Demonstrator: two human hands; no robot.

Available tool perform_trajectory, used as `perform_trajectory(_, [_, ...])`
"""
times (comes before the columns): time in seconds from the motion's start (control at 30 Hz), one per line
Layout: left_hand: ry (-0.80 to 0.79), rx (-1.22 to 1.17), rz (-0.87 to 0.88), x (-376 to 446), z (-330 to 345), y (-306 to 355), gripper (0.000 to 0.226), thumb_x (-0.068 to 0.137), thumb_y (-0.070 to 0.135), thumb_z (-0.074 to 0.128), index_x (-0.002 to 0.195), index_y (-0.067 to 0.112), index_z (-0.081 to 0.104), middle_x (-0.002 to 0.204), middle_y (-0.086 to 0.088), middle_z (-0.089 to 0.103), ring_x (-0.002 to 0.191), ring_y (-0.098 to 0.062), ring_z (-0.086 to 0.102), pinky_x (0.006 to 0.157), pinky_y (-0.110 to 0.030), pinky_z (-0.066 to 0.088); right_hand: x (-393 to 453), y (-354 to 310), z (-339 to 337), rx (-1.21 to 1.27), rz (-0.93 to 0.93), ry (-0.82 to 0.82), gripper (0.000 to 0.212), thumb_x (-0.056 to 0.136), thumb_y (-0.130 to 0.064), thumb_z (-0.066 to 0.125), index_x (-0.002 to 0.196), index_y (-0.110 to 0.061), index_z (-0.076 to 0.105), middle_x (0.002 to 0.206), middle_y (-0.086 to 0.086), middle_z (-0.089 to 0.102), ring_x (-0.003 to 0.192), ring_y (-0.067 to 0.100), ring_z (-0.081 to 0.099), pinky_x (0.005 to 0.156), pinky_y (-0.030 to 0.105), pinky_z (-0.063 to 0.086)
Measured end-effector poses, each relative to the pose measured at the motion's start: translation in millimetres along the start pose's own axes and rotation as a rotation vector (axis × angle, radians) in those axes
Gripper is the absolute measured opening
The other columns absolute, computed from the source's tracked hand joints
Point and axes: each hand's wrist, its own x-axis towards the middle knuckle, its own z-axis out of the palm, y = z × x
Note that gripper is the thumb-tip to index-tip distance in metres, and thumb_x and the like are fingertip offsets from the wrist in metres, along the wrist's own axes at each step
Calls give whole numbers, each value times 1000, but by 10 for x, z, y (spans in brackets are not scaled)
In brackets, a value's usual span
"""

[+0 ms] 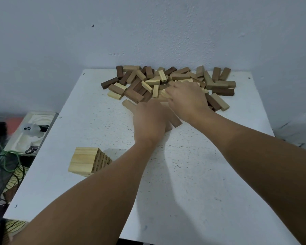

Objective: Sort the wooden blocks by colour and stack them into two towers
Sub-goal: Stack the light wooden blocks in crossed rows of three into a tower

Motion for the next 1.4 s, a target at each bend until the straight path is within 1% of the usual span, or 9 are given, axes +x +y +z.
perform_trajectory(0.23, [112, -184, -9, -30, -24, 28, 15, 105, 31, 60, 111, 19, 66, 106, 1, 60, 102, -15, 53, 88, -35, 50, -93, 25, -20, 62, 25, 59, 20, 91, -27, 58, 100, -18, 73, 85, -1, 63, 81, 27, 63, 74, 38, 39])
perform_trajectory(0.33, [146, -237, -30, -73, -69, 63, 17, 106, 29, 57, 118, 18, 64, 108, 1, 61, 101, -17, 56, 87, -37, 52, -252, -6, -81, 201, 105, 139, 22, 91, -33, 56, 100, -24, 73, 82, -6, 66, 80, 23, 61, 80, 40, 44])
perform_trajectory(0.5, [96, -314, -70, -357, -171, 189, 35, 105, 16, 50, 138, 23, 54, 111, 3, 59, 105, -17, 58, 94, -43, 53, -785, -140, -197, 498, 343, 254, 24, 86, -37, 58, 102, -27, 74, 78, -7, 67, 74, 18, 59, 74, 47, 52])
perform_trajectory(0.67, [1, -277, -130, -777, -327, 251, 25, 102, 28, 56, 125, 39, 60, 107, 11, 64, 102, -14, 62, 94, -49, 53, -1521, -271, -282, 546, 516, 201, 23, 88, -37, 64, 106, -28, 75, 80, -10, 69, 77, 19, 62, 79, 45, 54])
perform_trajectory(0.77, [-129, -203, -151, -990, -481, 217, 17, 100, 41, 61, 117, 43, 65, 98, 15, 68, 95, -9, 64, 98, -52, 51, -1855, -370, -323, 569, 541, 114, 25, 89, -39, 65, 109, -30, 76, 82, -13, 71, 80, 15, 64, 80, 42, 55])
perform_trajectory(0.87, [-243, -186, -108, -1214, -627, 180, 31, 99, 44, 62, 130, 40, 63, 91, 15, 67, 94, -6, 64, 100, -49, 51, -2096, -464, -394, 657, 558, 74, 20, 89, -39, 66, 103, -30, 78, 79, -15, 70, 80, 11, 64, 79, 38, 57])
perform_trajectory(1.0, [-336, -165, 15, -1416, -677, 53, 34, 97, 47, 64, 130, 38, 67, 84, 13, 67, 85, -4, 63, 92, -47, 54, -2268, -539, -376, 633, 424, 11, 22, 93, -43, 67, 93, -24, 78, 80, -7, 67, 79, 13, 62, 77, 41, 54])
perform_trajectory(1.17, [-265, -101, 204, -1516, -619, -70, 32, 101, 50, 60, 129, 37, 68, 93, 15, 67, 90, -13, 59, 89, -49, 50, -2359, -467, -204, 649, 464, 120, 23, 93, -37, 71, 110, -23, 77, 98, -2, 54, 94, 16, 58, 88, 34, 50])
perform_trajectory(1.4, [-181, 84, 252, -1566, -525, -56, 29, 103, 47, 53, 129, 43, 66, 79, 15, 59, 93, -13, 54, 96, -41, 37, -2343, -505, -177, 594, 422, 152, 25, 95, -37, 68, 117, -27, 74, 85, -11, 62, 83, 16, 54, 85, 40, 50])
